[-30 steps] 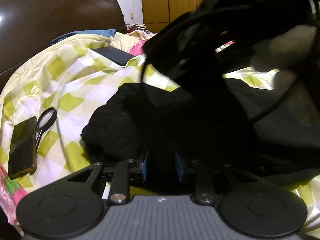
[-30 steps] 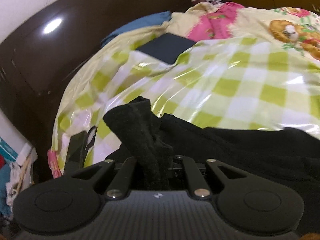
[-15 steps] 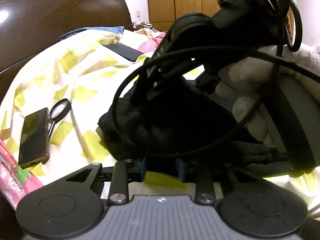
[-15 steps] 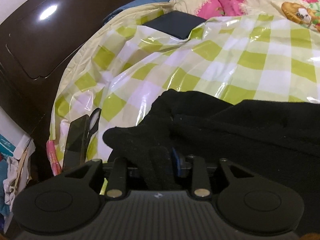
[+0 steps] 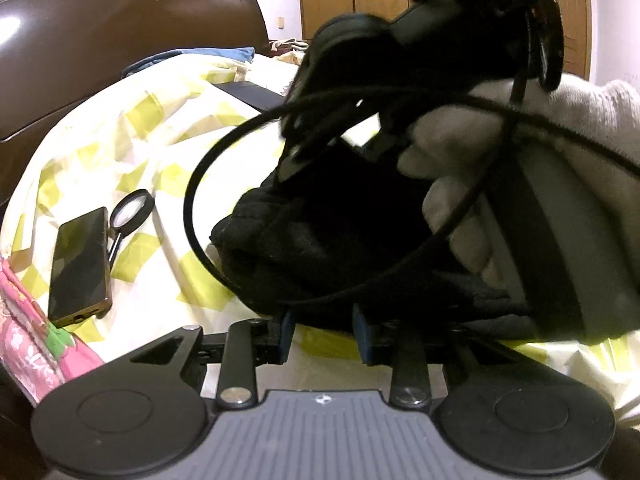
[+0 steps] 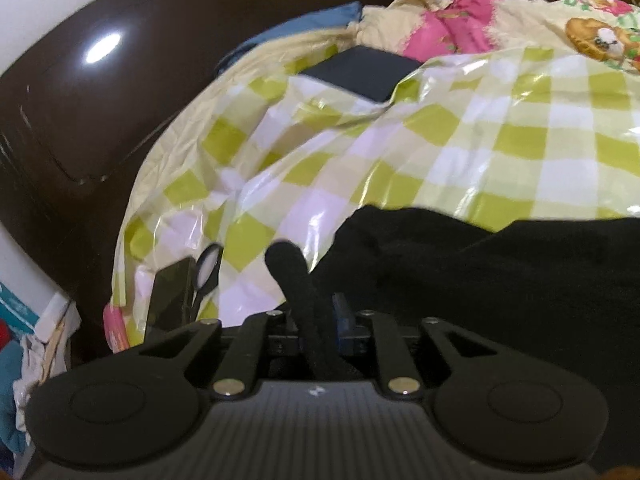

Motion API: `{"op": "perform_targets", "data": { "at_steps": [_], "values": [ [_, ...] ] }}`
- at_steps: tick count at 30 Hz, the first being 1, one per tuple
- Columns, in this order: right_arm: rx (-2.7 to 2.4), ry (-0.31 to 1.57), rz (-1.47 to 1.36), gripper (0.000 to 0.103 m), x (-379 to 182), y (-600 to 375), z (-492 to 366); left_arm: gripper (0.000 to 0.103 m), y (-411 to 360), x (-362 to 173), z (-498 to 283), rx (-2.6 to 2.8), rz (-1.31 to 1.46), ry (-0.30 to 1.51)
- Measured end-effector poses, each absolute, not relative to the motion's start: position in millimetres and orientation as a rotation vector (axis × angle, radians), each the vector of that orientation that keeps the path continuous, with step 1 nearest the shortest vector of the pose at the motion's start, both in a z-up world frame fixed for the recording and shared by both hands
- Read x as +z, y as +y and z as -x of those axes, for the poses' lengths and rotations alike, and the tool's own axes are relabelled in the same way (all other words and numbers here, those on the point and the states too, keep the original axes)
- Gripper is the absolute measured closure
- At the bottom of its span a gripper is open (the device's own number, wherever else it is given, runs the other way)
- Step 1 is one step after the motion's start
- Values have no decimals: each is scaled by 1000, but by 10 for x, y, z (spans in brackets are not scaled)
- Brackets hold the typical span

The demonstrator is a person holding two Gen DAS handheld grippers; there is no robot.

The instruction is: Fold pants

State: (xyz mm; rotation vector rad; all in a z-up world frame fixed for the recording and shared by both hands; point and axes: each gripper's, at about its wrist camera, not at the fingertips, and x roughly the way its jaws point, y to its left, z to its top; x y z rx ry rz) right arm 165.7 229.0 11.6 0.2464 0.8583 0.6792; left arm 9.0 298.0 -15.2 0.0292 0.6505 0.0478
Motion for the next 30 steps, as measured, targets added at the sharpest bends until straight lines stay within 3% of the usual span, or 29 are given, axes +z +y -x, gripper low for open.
{"op": "perform_targets", "data": {
  "at_steps": [4, 9, 13, 18, 23, 30],
  "values": [
    [801, 854, -273, 78, 221, 2057, -1467, 56, 3039, -125, -2, 70, -30, 654],
    [837, 744, -190, 63, 508, 1403, -1128, 56, 3136, -79, 103, 87, -15, 661],
    [716, 697, 4, 63, 513, 1057, -997, 55, 3115, 128, 70, 66, 30, 606],
    [645, 768, 54, 63, 330, 758, -942, 51, 2961, 271, -244, 20, 7, 545],
    [645, 766, 113, 63, 222, 637, -827, 49, 2952, 156, -736, -20, 14, 623],
    [687, 788, 118, 63, 64, 561, -806, 47, 2943, -29, -861, -37, -9, 733]
  ]
}}
